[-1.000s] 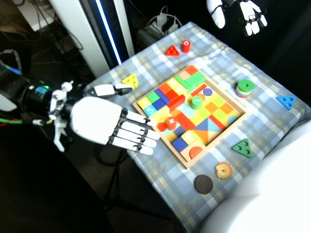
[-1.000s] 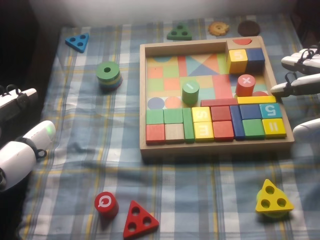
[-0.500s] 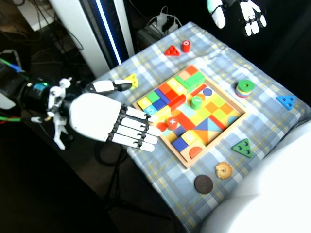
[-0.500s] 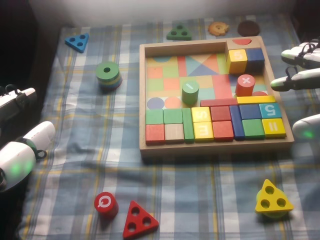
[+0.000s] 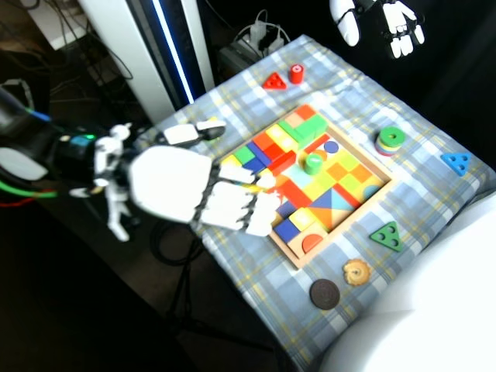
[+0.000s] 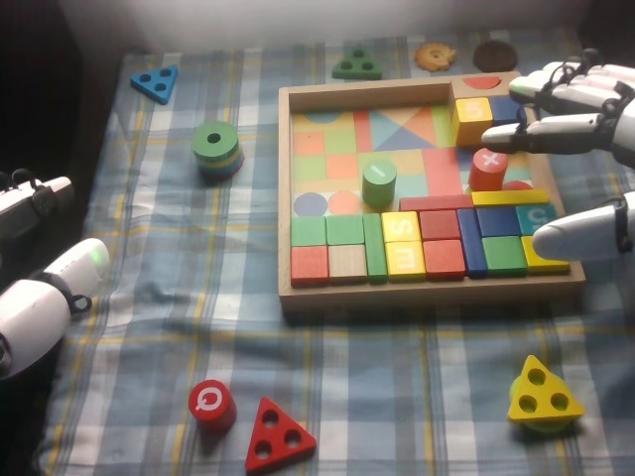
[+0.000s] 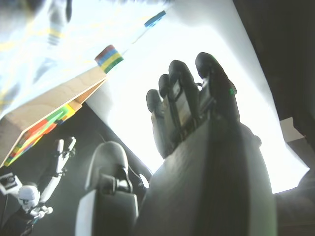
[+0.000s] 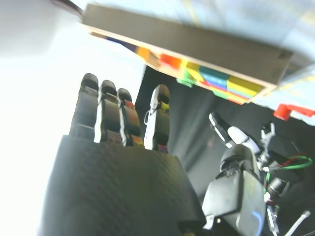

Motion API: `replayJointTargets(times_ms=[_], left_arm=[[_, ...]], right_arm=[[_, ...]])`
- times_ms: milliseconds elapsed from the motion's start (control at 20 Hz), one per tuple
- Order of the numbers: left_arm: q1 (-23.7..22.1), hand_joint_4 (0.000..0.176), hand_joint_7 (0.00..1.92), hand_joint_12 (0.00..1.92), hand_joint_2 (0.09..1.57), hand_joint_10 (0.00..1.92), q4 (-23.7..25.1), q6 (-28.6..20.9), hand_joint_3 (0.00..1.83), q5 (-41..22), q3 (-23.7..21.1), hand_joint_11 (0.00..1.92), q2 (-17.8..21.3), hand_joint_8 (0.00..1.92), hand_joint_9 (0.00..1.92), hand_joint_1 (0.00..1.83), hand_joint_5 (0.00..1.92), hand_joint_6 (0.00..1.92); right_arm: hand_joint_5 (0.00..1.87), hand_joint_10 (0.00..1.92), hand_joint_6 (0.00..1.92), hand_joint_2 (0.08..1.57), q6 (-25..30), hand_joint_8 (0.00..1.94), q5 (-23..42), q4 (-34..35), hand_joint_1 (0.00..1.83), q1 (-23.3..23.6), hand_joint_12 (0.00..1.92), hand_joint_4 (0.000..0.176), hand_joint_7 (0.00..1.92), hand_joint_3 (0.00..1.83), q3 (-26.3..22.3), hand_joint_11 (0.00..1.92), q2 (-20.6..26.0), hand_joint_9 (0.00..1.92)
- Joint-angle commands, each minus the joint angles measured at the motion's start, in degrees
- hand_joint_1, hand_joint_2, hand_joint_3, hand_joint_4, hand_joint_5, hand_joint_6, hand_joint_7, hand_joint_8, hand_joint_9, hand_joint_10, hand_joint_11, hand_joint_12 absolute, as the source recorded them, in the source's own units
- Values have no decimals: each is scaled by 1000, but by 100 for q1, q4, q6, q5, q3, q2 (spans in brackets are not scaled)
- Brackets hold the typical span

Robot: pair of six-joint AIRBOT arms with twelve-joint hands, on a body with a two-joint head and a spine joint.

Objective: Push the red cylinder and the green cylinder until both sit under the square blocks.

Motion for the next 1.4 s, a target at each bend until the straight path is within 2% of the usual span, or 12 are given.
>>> replayJointTargets(times_ms=[0,250,300,350,500,650,800,850,950,1100,1250,1350], left_arm=[[-18,6,409,301,1286,4,229,-31,0,-616,35,0,-17,2,368,280,499,6],[-18,17,405,315,1294,1,229,-32,1,-613,38,0,-19,0,363,268,476,0],[-18,17,399,273,1297,1,229,-32,1,-613,38,0,-19,0,358,254,465,2],[-18,0,416,298,1297,4,229,-32,1,-613,38,0,-19,4,367,255,487,6],[-18,23,399,209,1302,4,229,-32,1,-612,33,0,-20,2,348,232,456,0],[-18,25,400,223,1304,5,229,-32,1,-613,33,0,-22,1,360,230,460,2],[-18,27,405,258,1301,4,229,-32,0,-613,33,0,-22,2,372,200,474,4],[-18,13,419,301,1299,5,229,-32,0,-613,33,0,-22,3,380,208,492,5],[-18,23,405,240,1298,0,229,-32,0,-613,33,0,-22,0,361,255,467,0],[-18,13,410,180,1292,0,229,-32,0,-617,30,0,-22,1,359,254,483,2],[-17,26,393,183,1293,1,228,-32,1,-615,23,0,-20,0,344,240,473,1],[-16,28,384,170,1295,0,228,-31,1,-603,22,0,-18,0,338,223,467,0]], right_arm=[[272,0,2,837,16,0,614,170,0,114,0,176,0,2,63,0,-27,0],[278,0,5,842,48,0,502,-35,0,289,0,176,0,5,193,0,-253,0],[291,0,10,848,50,0,457,-75,0,297,0,159,0,7,218,0,-290,0],[308,0,15,850,57,0,426,-95,0,297,0,132,0,7,232,0,-310,0],[306,0,9,844,77,0,245,-172,0,295,0,135,0,3,301,0,-376,0],[318,0,11,852,121,0,194,-205,0,294,0,115,0,5,336,0,-403,0],[302,0,1,866,121,0,194,-205,0,294,0,169,0,10,336,0,-403,0],[294,0,0,877,121,0,194,-205,0,294,0,175,0,14,336,0,-403,0],[307,0,5,883,136,0,122,-228,0,282,0,176,0,13,359,0,-421,0],[300,0,0,905,136,0,20,-261,0,268,0,144,0,16,373,0,-423,0],[307,0,4,871,153,0,-190,-270,0,186,0,174,0,0,223,0,-166,0],[308,0,5,867,153,0,-215,-270,0,144,0,176,0,0,153,0,-60,0]])
